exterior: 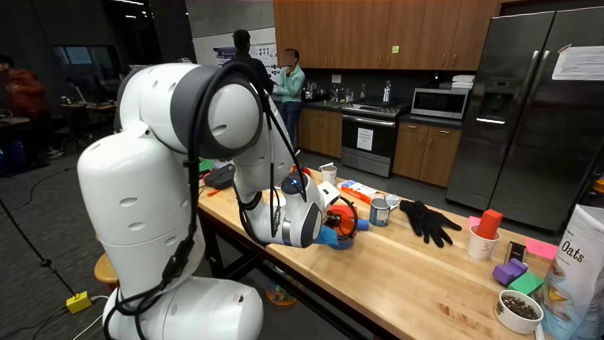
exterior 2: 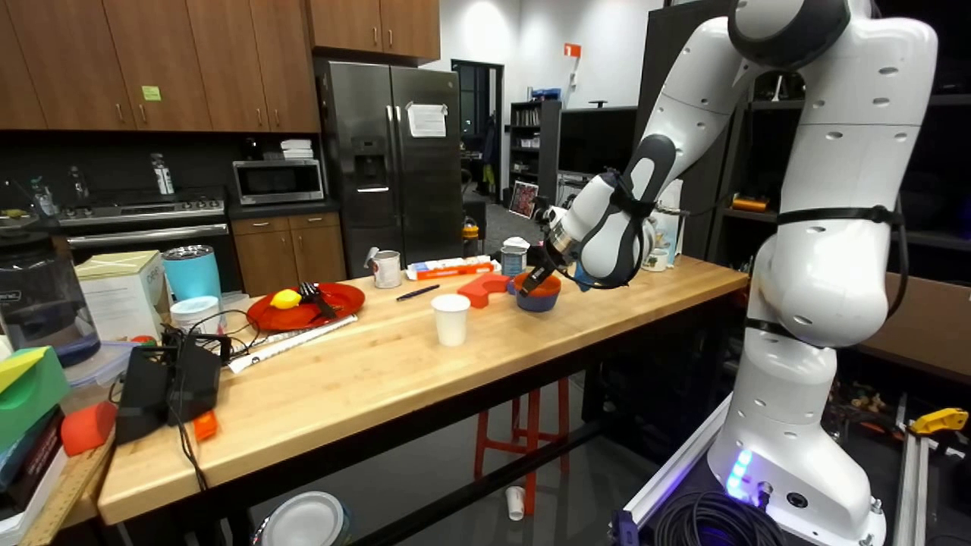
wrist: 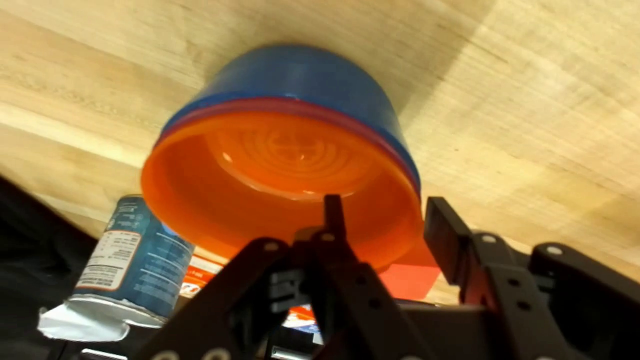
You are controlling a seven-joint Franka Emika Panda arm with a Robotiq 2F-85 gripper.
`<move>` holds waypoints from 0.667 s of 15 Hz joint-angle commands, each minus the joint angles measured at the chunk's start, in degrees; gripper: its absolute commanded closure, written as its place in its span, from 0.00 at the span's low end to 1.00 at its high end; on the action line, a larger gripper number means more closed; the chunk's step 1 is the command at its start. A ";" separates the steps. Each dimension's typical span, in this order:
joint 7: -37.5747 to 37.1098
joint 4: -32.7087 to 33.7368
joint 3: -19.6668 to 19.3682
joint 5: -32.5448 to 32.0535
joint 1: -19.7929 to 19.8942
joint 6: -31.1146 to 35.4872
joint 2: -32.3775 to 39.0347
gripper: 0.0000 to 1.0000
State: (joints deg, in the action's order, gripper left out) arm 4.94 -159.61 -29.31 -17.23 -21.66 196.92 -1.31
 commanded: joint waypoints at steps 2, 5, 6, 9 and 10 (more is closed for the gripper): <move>2.32 0.15 9.64 4.23 9.53 0.78 -0.44 0.15; 8.44 0.64 7.54 8.28 7.29 0.90 -0.48 0.00; 11.49 0.80 7.69 10.82 7.29 0.90 -0.49 0.00; 26.30 0.73 8.53 23.45 8.03 0.92 -1.68 0.00; 30.79 -0.50 8.66 25.99 9.45 0.93 -3.73 0.00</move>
State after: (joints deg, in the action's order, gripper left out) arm 24.47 -158.71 -21.90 1.43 -14.86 197.85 -1.31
